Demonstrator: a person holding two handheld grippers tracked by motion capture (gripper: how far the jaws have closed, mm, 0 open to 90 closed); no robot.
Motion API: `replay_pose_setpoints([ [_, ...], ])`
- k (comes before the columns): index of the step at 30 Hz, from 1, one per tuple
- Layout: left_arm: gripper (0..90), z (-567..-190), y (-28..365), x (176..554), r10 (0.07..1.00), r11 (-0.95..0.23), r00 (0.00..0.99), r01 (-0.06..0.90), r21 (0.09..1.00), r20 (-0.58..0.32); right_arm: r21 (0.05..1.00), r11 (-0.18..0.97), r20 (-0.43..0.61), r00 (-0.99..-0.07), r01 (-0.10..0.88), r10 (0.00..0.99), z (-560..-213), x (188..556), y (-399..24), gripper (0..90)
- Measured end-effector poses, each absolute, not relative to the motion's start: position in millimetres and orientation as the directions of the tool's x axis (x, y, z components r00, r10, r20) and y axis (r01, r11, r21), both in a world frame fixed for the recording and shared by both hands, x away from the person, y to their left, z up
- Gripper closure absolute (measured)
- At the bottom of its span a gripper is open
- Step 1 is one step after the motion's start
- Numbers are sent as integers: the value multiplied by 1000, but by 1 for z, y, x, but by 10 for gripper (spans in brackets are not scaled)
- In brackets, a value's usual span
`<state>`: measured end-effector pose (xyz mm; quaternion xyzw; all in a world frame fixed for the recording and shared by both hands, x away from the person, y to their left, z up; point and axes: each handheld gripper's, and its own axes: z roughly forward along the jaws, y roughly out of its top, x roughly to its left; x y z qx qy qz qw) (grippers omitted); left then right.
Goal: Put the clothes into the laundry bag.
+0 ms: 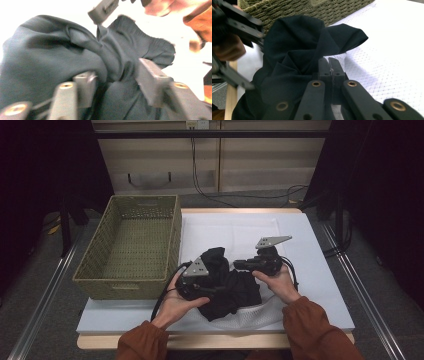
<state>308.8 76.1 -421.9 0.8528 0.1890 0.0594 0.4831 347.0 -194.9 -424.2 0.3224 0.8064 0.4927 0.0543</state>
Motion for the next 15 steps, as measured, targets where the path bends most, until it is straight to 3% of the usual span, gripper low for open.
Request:
replay_pose_setpoints([
  [5, 624, -408, 84, 309, 379, -419, 922, 251, 873, -84, 830, 308, 228, -786, 466, 574, -424, 347, -195, 900],
  [15, 741, -395, 95, 303, 371, -383, 926, 223, 896, -72, 830, 309, 225, -786, 464, 576, -424, 346, -196, 900],
])
